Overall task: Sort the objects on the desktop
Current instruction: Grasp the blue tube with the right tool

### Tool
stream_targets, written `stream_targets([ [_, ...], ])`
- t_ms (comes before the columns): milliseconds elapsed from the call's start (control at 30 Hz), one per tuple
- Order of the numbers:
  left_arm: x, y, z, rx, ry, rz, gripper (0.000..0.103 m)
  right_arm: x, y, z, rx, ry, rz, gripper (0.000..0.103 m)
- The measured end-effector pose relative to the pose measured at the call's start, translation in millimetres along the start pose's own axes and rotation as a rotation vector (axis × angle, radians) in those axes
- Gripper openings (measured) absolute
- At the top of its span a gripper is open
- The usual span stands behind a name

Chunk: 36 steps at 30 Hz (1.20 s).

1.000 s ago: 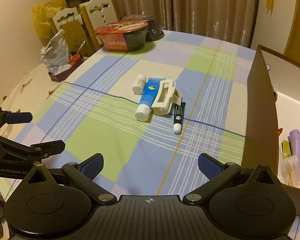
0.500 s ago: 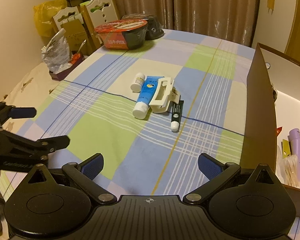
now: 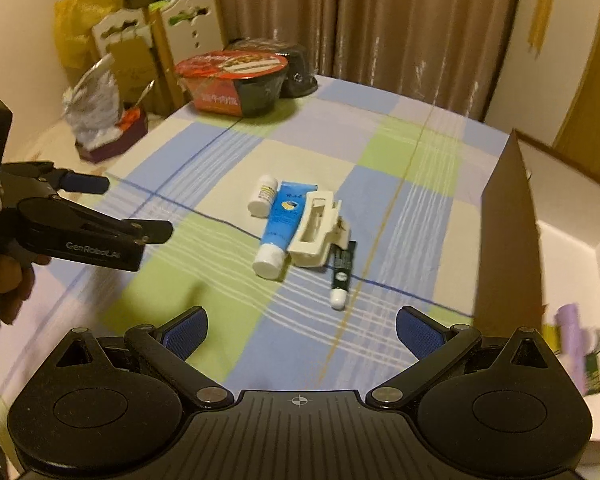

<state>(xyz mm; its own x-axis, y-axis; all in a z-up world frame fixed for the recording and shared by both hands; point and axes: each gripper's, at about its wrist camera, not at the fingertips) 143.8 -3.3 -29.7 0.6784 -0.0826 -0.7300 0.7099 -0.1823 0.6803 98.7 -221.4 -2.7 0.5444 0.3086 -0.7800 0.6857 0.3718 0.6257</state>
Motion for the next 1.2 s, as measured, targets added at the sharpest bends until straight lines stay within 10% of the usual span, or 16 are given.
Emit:
stream_targets([
  [200,12.1,8.0,-10.7,0.009,-0.037,-0.015,0.096,21.0,2.0,-11.0,0.054,-0.002,-0.001,0.102],
  [300,18.2,10.3,-14.7,0.001,-0.062,-0.027,0.095,32.2,10.0,-14.8,0.076,0.002,-0.002,0.077],
  [467,28.7,16.4,-17.7,0.009,-0.096,-0.034,0.092,58.6,19.4,-20.8,0.104,-0.013,-0.017,0.076],
  [567,34.5,20.7,-20.3,0.018,-0.113,-0.030,0.089,72.7,23.0,-21.6,0.115,-0.014,-0.030,0.058],
  [1200,72.4,38.5,-35.8,0.025,-0.180,-0.045,0.086,126.3,36.6,-17.3,0.167,-0.039,-0.090,0.038],
])
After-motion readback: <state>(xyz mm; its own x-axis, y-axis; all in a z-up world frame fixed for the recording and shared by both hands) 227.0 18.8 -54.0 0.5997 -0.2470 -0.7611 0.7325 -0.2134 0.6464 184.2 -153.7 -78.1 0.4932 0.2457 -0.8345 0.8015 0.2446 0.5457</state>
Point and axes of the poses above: each gripper's, at about its wrist camera, not at the fingertips, and x roughly the way its jaws point, z to its right, y to its top
